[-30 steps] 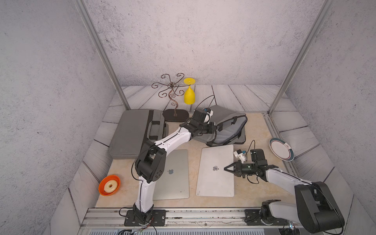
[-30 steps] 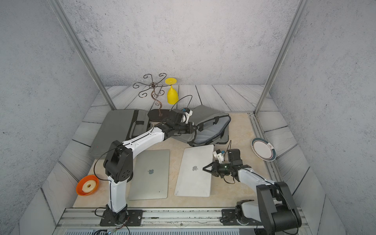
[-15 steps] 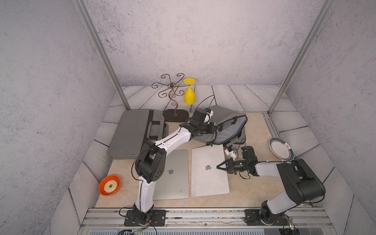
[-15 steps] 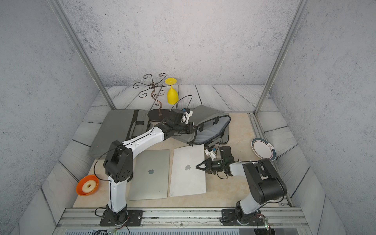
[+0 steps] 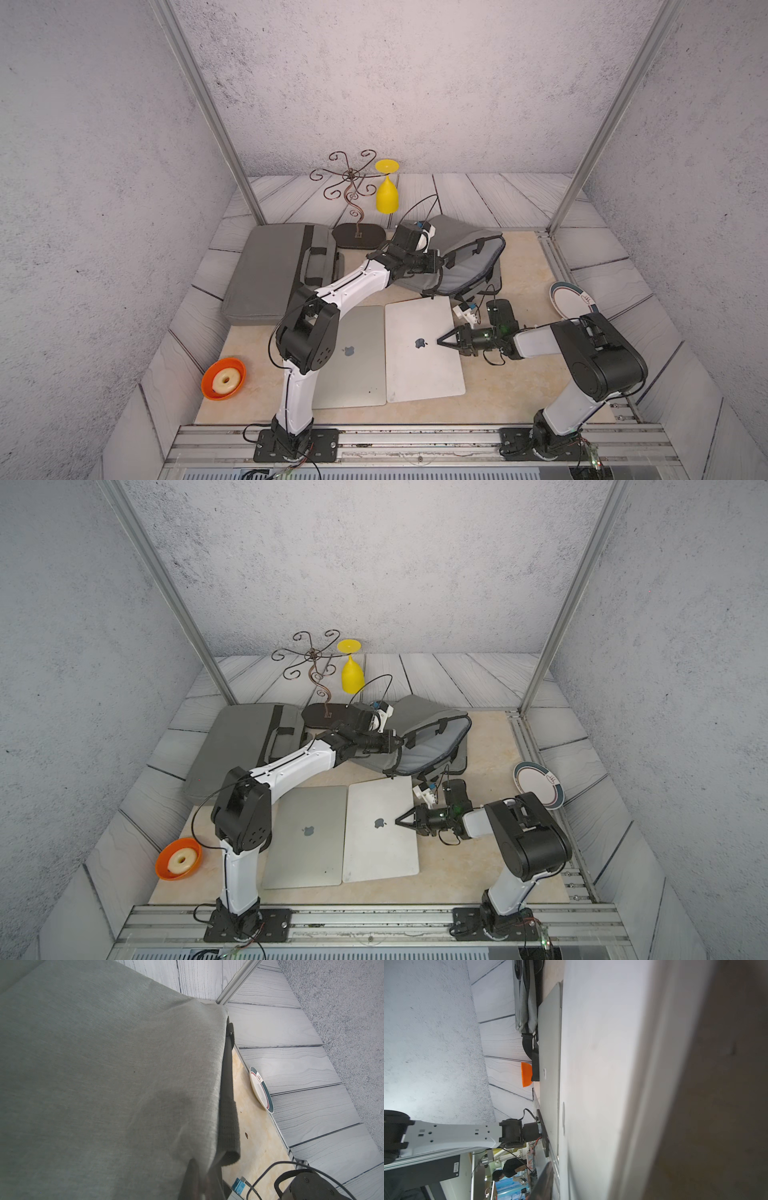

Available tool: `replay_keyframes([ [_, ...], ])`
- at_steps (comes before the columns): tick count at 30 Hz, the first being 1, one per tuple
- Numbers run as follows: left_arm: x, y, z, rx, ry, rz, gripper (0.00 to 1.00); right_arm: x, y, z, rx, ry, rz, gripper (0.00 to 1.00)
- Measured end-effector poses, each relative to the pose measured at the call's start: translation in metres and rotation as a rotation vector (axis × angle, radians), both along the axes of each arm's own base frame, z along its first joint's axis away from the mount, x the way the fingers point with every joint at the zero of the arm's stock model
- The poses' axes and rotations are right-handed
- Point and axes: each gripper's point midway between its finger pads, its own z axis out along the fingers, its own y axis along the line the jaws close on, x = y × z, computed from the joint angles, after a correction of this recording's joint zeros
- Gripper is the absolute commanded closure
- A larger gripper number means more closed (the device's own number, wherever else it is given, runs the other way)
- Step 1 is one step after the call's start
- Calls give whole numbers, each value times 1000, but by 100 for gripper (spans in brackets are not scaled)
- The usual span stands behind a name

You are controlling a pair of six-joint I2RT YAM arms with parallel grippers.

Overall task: Open the zippered laptop bag and take out the laptop
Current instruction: Place the laptop at the center of the board.

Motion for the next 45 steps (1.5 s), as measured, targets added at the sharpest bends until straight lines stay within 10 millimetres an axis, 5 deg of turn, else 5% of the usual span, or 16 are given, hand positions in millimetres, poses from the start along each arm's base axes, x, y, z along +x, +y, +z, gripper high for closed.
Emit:
replay_keyframes([
  [13, 0, -1, 5, -7, -4, -4, 100, -12, -15, -9, -174, -42, 59, 40],
  [31, 0, -7, 8, -13, 12, -28, 100, -28, -38, -16, -360, -49, 112, 31],
  [40, -3, -7, 6, -14, 22, -39, 100, -6, -44, 9, -399, -135, 20, 25],
  [45, -6, -8, 3, -15, 33, -53, 100, 23, -74, 34, -408, -168, -180, 18],
])
